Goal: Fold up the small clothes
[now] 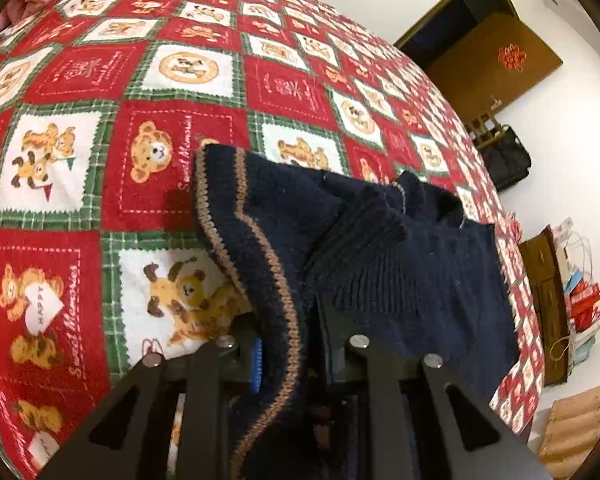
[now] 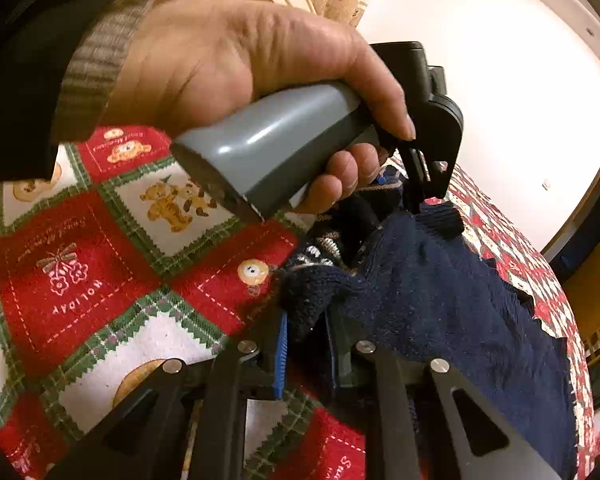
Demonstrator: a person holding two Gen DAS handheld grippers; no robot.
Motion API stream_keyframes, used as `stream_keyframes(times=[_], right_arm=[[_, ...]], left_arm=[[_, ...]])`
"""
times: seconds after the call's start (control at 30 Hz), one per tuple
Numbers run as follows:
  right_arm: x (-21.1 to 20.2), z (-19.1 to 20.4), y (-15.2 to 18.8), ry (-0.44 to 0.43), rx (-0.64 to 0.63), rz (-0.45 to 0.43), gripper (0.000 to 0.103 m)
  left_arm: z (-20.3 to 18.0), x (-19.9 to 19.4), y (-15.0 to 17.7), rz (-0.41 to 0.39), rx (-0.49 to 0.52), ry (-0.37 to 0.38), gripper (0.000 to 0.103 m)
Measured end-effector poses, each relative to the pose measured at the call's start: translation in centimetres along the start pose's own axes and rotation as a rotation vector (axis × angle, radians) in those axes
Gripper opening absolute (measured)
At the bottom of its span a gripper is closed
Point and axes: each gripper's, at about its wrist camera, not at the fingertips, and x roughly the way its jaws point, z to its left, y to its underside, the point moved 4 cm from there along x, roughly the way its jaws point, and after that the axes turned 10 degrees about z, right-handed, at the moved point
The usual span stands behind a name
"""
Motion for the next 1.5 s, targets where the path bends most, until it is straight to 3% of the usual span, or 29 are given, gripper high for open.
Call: stream_keyframes(times=[0.27, 0.67, 1.5], right_arm=[[-2.8, -2.8, 0.8, -0.142, 0.139, -0.046, 0.013], [-6.0, -10.0, 4.1, -0.21, 0.308, -0.075, 0.012], [-9.6, -24.3, 11.6, -0.148, 0.566, -0.112, 0.012]], left_arm=[[-1.6, -1.4, -0.1, -0.042, -0.038, 0.032, 0.02], [-6.8, -3.0, -0.2, -0.131, -0.035, 0.092, 0.02], [-19.4, 0.2, -2.2, -0.152, 0.045, 0.134, 0.019]])
